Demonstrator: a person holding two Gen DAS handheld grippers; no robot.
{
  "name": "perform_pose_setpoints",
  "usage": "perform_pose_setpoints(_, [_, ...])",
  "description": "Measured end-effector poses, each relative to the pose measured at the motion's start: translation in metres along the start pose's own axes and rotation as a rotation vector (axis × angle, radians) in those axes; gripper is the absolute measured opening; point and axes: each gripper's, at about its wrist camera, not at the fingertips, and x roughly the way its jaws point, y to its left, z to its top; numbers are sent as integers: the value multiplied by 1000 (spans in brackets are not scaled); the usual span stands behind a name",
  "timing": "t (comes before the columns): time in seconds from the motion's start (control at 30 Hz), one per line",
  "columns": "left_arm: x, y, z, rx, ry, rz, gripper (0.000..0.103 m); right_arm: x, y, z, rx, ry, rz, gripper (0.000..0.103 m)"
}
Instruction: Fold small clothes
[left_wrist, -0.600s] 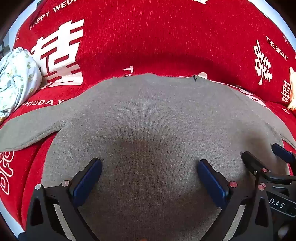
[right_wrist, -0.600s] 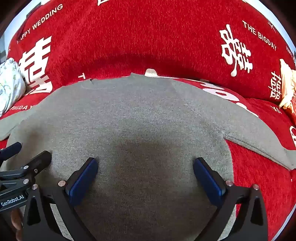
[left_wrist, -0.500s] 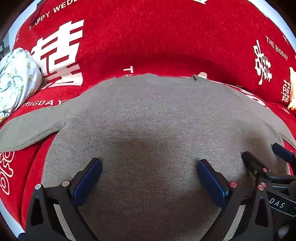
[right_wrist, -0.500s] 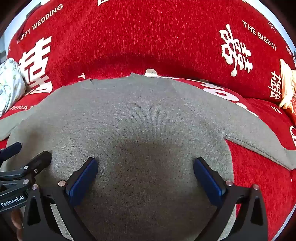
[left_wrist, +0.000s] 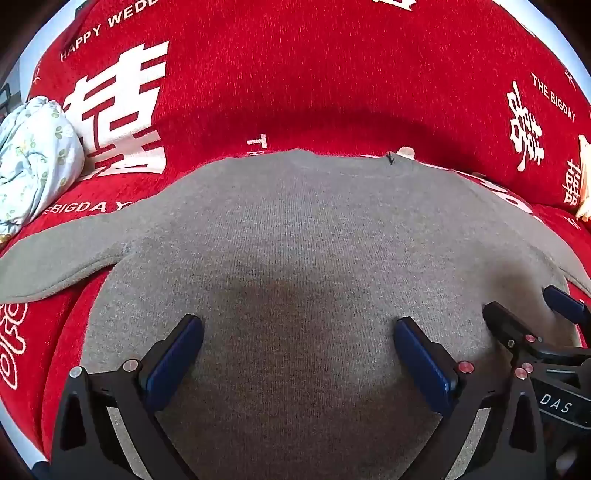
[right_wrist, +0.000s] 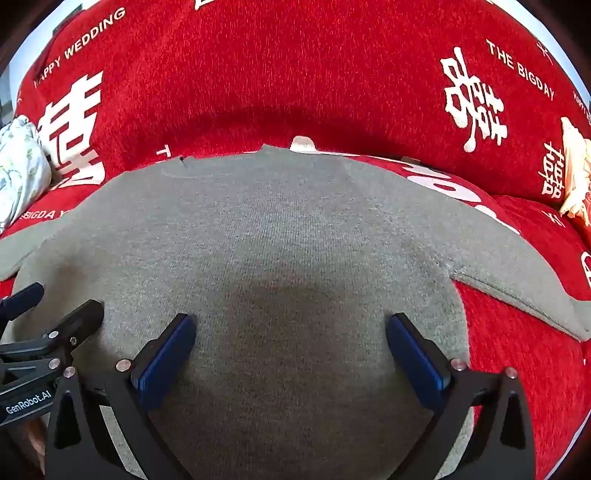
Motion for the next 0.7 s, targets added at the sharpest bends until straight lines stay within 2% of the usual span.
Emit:
perform_pose_setpoints(0.2, [2, -2, 7, 24, 47, 3, 103, 1, 0, 4, 1, 30, -4, 103])
perform_pose_setpoints(0.3, [5, 0, 10, 44, 60, -14, 103, 1, -1, 2, 6, 15, 2, 103])
perform_pose_setpoints(0.53, [-2, 7, -2, 90, 15, -60, 103, 0, 3, 0, -4, 2, -20, 103])
perform_pose_setpoints(0.7, [-3, 7, -4, 87, 1, -61, 103, 0, 3, 0, -9, 3, -30, 103])
